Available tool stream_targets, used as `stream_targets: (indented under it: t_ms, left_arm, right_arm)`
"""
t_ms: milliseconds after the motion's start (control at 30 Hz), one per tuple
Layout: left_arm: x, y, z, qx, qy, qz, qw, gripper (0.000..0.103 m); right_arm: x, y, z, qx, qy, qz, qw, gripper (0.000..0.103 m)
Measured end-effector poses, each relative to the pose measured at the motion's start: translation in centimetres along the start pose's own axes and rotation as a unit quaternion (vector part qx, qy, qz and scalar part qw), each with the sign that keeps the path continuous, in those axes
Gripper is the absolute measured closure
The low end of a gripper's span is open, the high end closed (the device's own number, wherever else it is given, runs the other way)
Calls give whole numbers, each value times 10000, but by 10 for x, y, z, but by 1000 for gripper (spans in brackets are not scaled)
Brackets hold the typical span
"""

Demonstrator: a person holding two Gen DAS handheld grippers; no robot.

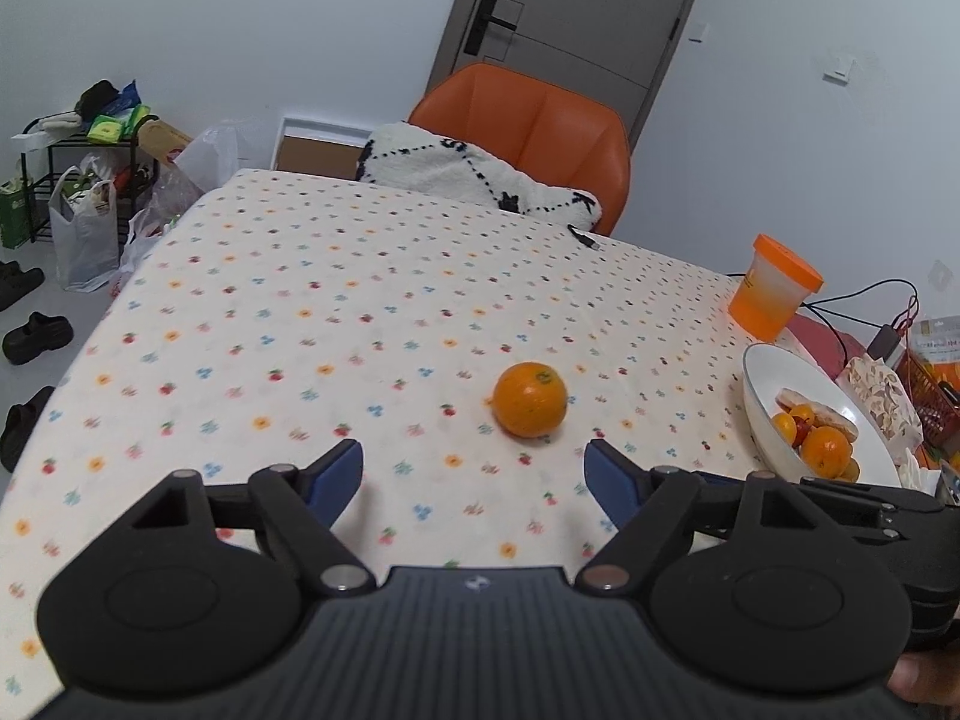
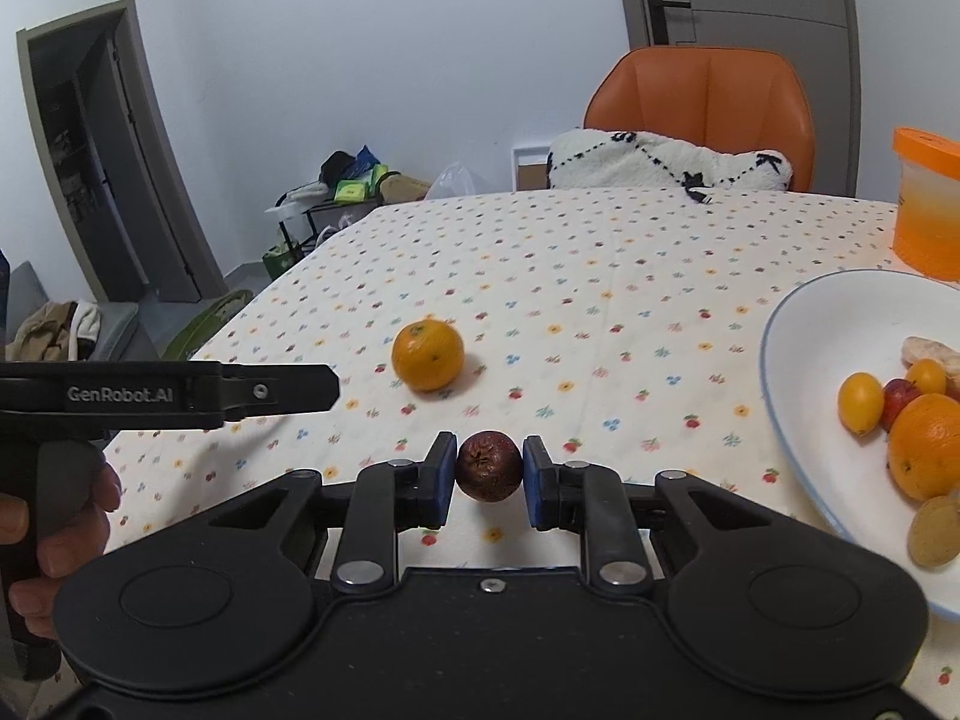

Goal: Organize fruits
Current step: 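Grasp the dark shriveled plum with the right tool while the left tool grasps the large orange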

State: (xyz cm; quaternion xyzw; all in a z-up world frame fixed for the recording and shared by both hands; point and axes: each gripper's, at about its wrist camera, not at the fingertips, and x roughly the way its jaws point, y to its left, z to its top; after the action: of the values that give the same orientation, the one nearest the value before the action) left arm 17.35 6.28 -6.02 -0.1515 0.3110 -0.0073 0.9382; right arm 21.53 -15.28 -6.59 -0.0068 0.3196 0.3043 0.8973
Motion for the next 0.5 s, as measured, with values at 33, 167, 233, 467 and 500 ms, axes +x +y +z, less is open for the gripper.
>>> stream_targets:
  t_ms: [33, 167, 233, 467, 500]
  left_arm:
    - [2, -2, 1, 25, 7, -16, 10000, 23]
    - [13, -11, 6, 75, 35, -126, 9999, 23]
    - [21, -16, 9, 111, 79, -163, 9998, 23]
    - [42, -27, 14, 294, 219, -220, 9991, 26]
    - [45, -29, 15, 307, 228, -221, 9990, 26]
  right_arm:
    - [-1, -2, 1, 18, -16, -5, 10000, 81]
    - [-8, -7, 5, 36, -116, -71, 9999, 81]
    - [-12, -10, 8, 60, -181, -127, 9997, 81]
    - [-19, -21, 13, 141, -315, -314, 9989, 81]
    - [-20, -22, 14, 143, -327, -336, 9988, 81]
